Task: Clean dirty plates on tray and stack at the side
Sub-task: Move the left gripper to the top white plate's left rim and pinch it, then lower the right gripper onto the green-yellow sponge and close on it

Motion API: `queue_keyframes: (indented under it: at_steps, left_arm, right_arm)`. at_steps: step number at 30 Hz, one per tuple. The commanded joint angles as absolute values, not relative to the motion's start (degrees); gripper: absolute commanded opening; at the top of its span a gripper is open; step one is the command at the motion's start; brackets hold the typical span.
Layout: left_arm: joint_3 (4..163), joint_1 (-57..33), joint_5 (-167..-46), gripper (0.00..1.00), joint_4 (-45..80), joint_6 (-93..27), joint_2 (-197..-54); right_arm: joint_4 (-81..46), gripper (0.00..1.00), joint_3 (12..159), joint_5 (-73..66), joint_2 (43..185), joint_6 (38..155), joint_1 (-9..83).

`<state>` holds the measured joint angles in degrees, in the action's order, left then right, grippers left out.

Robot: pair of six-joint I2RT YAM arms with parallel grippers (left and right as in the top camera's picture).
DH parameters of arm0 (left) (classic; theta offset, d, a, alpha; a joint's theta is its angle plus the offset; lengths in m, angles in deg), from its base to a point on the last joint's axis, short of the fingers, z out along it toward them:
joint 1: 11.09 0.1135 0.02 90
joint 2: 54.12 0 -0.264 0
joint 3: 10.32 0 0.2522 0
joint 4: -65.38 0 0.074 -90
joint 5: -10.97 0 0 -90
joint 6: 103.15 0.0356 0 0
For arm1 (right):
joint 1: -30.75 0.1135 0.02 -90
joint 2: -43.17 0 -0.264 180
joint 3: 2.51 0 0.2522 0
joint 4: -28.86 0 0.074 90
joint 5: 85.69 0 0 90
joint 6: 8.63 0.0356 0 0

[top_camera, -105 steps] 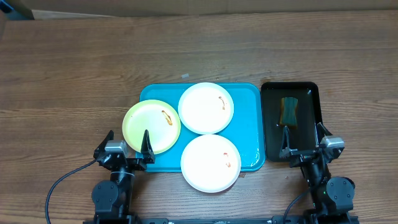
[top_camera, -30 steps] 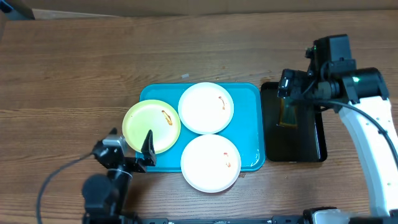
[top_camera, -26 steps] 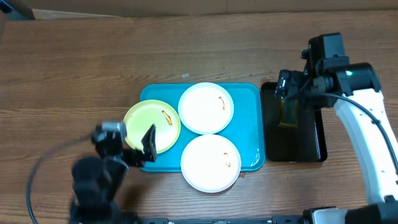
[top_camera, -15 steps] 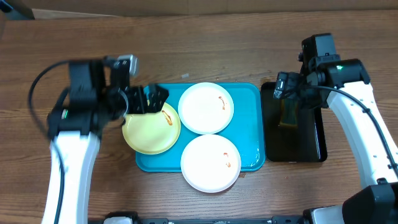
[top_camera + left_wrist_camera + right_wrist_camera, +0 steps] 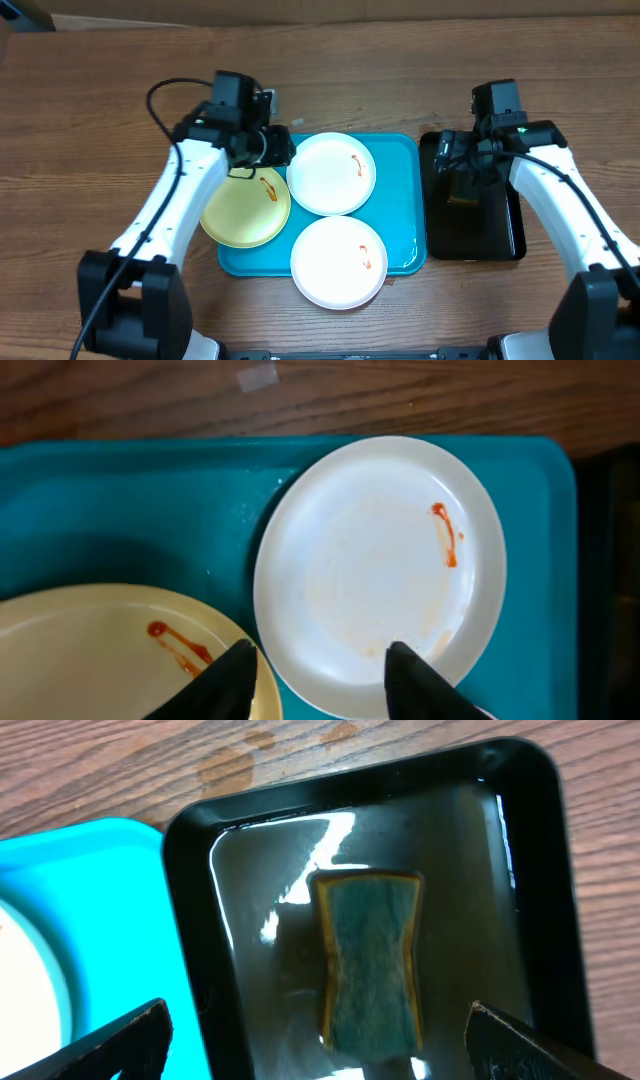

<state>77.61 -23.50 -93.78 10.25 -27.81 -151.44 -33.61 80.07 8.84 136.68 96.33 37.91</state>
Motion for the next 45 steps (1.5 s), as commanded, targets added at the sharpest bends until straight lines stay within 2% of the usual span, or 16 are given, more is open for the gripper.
queue_keyframes:
  at_steps: [1, 4, 7, 21, 25, 31, 33, 34, 38, 41, 43, 45]
  left_arm:
    - [78.6, -25.7, -87.4, 0.43, 11.4, -28.2, -153.5]
    - [78.5, -27.2, -86.9, 0.50, 11.3, -28.2, -155.5]
    - [78.5, -28.0, -84.1, 0.51, 11.6, -28.7, -158.2]
    - [78.5, -28.3, -83.9, 0.47, 17.2, -29.1, -165.1]
    - [78.5, -28.4, -84.0, 0.39, 18.0, -29.1, -166.9]
    - [78.5, -28.4, -84.0, 0.19, 18.4, -29.1, -167.8]
    - [78.6, -28.4, -84.0, 0.05, 19.1, -29.1, -167.8]
    - [78.6, -28.4, -84.2, 0.04, 19.5, -29.1, -167.8]
    - [78.6, -28.4, -84.9, 0.05, 20.4, -29.0, -167.8]
    - [78.6, -28.4, -84.9, 0.26, 20.3, -29.0, -167.8]
    - [78.6, -28.4, -85.1, 0.31, 19.9, -29.0, -167.8]
    - [78.6, -28.4, -85.1, 0.42, 19.3, -29.0, -167.8]
  right_arm:
    - [-32.1, 0.94, 79.5, 9.4, 139.4, 96.4, 37.8]
    - [-31.2, 0.93, 79.5, 9.4, 142.1, 96.4, 37.8]
    - [-30.6, 0.93, 79.5, 9.4, 145.4, 96.4, 37.8]
    - [-28.1, 0.93, 79.5, 9.9, 149.4, 96.4, 37.7]
    - [-26.9, 0.93, 79.5, 10.9, 149.4, 96.2, 37.7]
    - [-27.2, 0.94, 79.5, 11.2, 149.4, 96.2, 37.7]
    - [-27.1, 0.94, 79.5, 12.5, 149.4, 96.2, 37.7]
    - [-27.0, 0.94, 79.5, 13.3, 149.4, 96.2, 37.7]
    - [-27.0, 0.96, 79.5, 14.0, 149.5, 96.2, 37.7]
    - [-27.5, 0.97, 79.4, 13.9, 149.7, 96.2, 37.7]
    - [-27.2, 0.97, 78.8, 13.9, 149.7, 96.2, 37.7]
    - [-26.3, 0.97, 78.0, 13.9, 149.7, 96.2, 37.7]
